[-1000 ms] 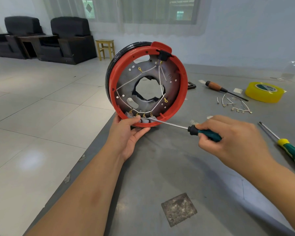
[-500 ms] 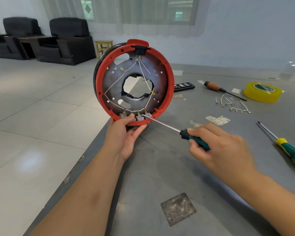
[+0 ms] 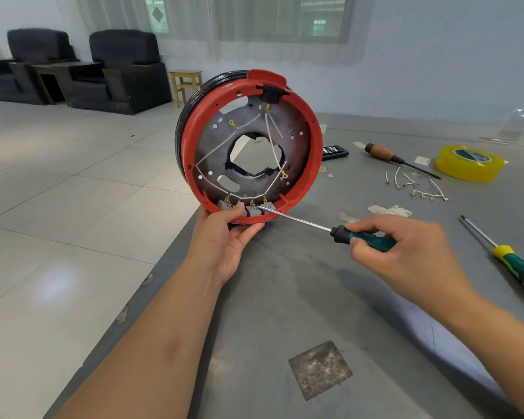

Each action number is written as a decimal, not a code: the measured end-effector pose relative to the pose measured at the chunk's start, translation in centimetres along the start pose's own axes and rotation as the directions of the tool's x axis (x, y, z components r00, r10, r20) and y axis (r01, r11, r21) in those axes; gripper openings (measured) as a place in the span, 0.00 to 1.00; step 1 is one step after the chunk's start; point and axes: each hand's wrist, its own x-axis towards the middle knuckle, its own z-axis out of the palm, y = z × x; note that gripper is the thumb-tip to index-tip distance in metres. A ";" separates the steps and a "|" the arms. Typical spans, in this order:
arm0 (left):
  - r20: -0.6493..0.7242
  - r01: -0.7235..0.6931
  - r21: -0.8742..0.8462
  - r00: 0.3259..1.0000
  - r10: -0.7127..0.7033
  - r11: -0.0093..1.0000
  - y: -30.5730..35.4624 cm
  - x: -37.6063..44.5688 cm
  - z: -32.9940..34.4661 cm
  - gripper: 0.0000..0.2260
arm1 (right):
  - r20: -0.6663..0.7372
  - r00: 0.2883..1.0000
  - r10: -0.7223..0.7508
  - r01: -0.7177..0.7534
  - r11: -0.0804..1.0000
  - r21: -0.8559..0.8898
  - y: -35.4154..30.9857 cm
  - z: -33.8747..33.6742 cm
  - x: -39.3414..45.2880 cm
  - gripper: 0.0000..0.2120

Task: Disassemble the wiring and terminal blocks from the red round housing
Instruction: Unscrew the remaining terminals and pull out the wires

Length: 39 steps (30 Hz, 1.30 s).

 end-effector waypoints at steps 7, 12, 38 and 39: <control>0.058 0.008 0.091 0.998 -0.013 0.996 0.0 -0.3 0.3 0.22 | 0.144 0.982 0.118 -0.128 0.990 0.062 0.1 -2.5 2.4 0.09; 0.075 0.010 0.148 0.997 -0.022 0.989 0.0 -0.4 0.3 0.23 | 0.214 0.965 0.155 -0.177 0.980 0.087 0.3 -3.5 4.0 0.09; -0.064 0.060 -0.050 0.996 -0.063 0.997 -0.1 -0.2 0.2 0.19 | -0.089 0.920 -0.382 0.313 0.852 -0.419 0.9 1.1 -1.0 0.09; -0.065 0.048 -0.056 0.997 -0.052 0.997 -0.1 -0.2 0.2 0.19 | -0.095 0.949 -0.300 0.256 0.913 -0.318 0.8 1.2 -1.0 0.09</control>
